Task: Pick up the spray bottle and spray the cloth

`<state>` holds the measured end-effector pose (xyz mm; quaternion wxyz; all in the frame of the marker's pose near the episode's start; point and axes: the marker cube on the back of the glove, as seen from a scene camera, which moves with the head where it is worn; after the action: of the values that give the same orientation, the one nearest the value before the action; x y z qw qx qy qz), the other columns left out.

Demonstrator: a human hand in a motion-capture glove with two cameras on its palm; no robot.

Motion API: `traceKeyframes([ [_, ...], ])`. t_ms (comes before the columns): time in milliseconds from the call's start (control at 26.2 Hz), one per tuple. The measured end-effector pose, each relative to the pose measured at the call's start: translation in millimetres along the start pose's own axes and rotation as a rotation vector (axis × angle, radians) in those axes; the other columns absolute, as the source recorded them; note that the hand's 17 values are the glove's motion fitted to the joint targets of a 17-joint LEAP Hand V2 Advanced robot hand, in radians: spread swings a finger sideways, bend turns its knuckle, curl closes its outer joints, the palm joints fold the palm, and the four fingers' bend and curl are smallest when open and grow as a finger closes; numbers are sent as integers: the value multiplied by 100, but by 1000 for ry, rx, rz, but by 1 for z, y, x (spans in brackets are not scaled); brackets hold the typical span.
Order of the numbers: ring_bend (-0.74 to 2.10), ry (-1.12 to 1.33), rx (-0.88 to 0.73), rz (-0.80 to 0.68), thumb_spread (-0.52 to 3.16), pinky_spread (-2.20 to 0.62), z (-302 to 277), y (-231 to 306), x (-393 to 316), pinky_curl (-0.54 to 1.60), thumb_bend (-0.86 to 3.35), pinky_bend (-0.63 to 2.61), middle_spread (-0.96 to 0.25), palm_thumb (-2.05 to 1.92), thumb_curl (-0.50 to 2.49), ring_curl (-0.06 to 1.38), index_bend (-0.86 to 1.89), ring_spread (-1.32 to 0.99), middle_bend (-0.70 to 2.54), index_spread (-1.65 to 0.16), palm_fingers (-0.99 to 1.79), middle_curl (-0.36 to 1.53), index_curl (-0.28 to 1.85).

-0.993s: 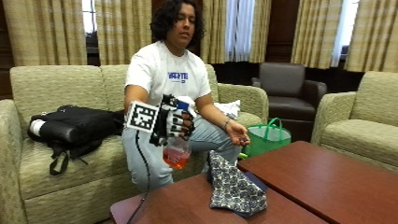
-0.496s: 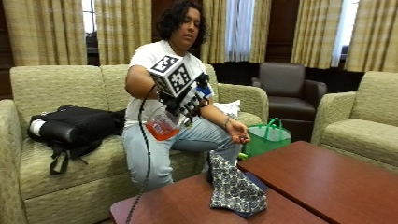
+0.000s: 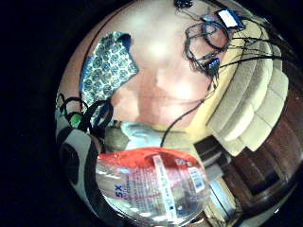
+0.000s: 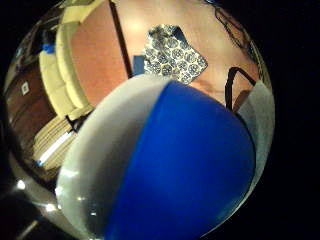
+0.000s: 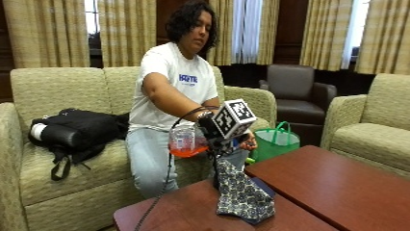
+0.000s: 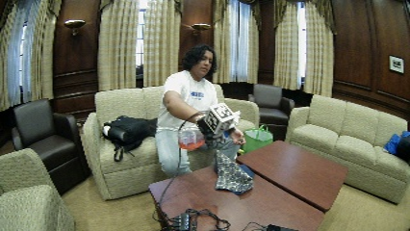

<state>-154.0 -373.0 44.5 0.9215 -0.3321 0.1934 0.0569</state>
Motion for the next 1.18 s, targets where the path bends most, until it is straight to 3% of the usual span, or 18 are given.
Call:
traceKeyframes([
  [382,69,269,-181,128,29,-30,87,-72,-36,38,-3,42,-21,92,75,45,39,-22,61,-23,139,51,53],
  [726,69,281,-213,174,28,-30,125,-96,-43,38,-3,42,-21,92,77,45,38,-22,61,-23,139,51,55],
  [955,69,260,-170,160,28,-30,112,-87,-48,38,-3,42,-21,92,78,45,37,-22,61,-23,139,51,55],
  [1184,69,113,4,83,28,-30,42,-49,-55,38,-3,42,-21,92,79,45,36,-23,61,-23,138,51,56],
])
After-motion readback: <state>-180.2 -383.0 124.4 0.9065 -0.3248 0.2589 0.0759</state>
